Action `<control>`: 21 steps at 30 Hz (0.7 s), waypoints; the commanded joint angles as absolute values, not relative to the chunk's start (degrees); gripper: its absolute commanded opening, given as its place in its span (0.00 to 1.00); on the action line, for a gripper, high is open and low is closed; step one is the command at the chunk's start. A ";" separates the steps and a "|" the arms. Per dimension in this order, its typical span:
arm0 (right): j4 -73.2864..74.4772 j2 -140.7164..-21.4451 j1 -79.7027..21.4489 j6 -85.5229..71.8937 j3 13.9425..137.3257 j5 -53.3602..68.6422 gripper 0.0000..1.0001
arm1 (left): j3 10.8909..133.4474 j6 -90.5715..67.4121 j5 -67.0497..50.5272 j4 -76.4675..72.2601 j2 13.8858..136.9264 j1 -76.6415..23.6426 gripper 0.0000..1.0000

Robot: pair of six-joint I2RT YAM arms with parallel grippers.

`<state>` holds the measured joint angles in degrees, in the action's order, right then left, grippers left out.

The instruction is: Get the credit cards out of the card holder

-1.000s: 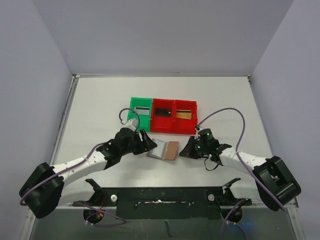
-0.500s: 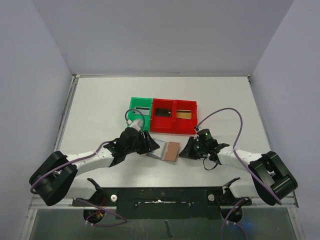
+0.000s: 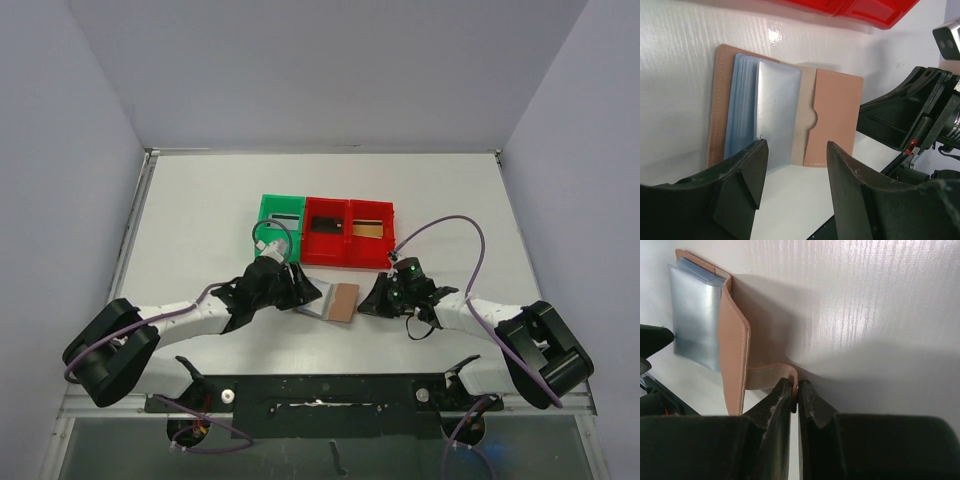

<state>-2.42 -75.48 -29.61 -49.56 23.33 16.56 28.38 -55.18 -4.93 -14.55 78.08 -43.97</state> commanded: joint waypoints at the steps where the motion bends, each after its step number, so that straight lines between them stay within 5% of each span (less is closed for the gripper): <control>1: -3.55 -76.00 -29.19 -48.98 24.06 15.56 0.00 | 31.14 -55.23 -0.16 -12.93 75.25 -44.02 0.50; 11: -3.17 -75.61 -29.18 -48.88 24.17 15.73 0.00 | 32.10 -55.21 0.51 -10.66 77.78 -44.18 0.52; 21: -2.97 -74.94 -29.18 -49.48 24.17 15.22 0.00 | 34.00 -52.68 -9.66 -24.91 82.90 -48.43 0.42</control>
<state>-2.52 -75.55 -29.54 -49.74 23.33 16.53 30.02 -54.74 -4.05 -15.38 80.51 -46.81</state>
